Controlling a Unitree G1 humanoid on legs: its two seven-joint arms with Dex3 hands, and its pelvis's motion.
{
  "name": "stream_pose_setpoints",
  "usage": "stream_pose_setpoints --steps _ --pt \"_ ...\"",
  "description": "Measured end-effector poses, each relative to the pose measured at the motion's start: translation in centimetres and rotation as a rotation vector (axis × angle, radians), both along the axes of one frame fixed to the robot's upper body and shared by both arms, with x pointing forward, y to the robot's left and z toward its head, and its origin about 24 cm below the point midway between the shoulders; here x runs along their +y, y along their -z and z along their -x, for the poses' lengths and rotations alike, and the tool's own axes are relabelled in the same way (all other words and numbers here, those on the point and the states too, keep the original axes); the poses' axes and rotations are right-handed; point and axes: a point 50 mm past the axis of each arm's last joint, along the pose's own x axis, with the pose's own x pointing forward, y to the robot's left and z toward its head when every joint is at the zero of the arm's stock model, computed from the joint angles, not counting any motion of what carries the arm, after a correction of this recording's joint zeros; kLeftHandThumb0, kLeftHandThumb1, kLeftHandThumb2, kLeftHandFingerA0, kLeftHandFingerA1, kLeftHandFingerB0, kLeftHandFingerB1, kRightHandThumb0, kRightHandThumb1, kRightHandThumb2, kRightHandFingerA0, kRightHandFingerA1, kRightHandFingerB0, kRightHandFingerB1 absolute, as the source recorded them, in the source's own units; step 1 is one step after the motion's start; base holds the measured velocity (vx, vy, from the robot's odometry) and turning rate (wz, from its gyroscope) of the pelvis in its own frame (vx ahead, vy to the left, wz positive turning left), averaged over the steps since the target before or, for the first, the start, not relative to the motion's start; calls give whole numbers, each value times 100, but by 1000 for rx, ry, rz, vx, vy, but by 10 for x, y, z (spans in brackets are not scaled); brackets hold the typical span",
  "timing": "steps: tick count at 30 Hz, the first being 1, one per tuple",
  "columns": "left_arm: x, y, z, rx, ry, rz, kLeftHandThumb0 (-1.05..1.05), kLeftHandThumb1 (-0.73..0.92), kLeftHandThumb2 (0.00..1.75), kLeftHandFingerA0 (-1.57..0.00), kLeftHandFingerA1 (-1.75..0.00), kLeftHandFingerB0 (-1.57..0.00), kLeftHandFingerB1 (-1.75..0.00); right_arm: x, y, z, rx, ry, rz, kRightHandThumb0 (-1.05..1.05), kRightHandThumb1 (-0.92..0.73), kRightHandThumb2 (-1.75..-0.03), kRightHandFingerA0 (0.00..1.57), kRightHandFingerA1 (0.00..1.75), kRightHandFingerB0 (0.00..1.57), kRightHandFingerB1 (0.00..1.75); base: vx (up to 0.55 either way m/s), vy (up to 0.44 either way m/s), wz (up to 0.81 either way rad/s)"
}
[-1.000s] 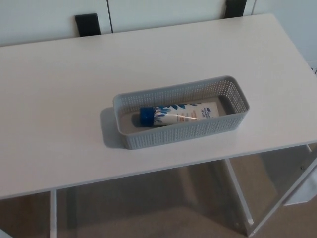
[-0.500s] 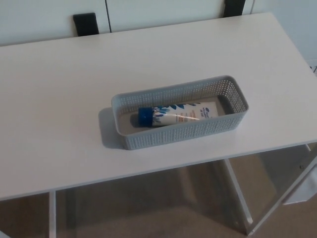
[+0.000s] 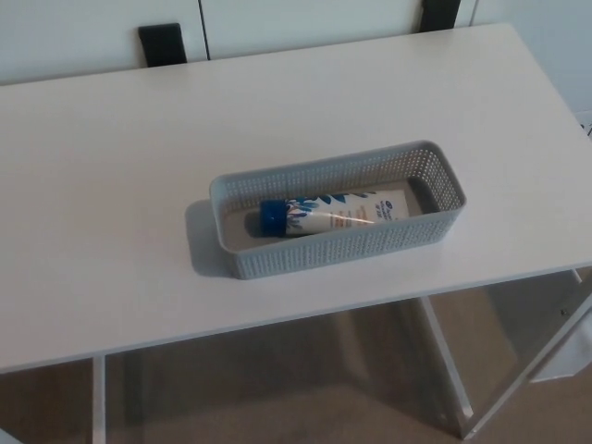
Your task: The robot walks towards a table in front, picks a shampoo with left hand and puts it in a small grey container
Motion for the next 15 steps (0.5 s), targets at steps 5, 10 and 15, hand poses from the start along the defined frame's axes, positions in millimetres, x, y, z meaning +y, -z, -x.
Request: stream_pose_setpoints --steps 5,10,15 --pt "-1 2 5 0 6 -5 -52 79 62 -40 -40 -33 -33 0 1 5 12 4 -2 -29 -71 -61 59 43 48 38 0 0 0" --pt "-5 4 3 -13 18 -8 -50 80 63 -38 -38 -31 -32 0 1 4 12 1 -8 -29 -70 -60 64 44 50 38 0 0 0" --pt "-10 5 -1 -29 28 -8 -49 81 64 -37 -38 -29 -32 1 0 -2 -1 -5 -9 -28 -70 -60 64 44 49 38 0 0 0"
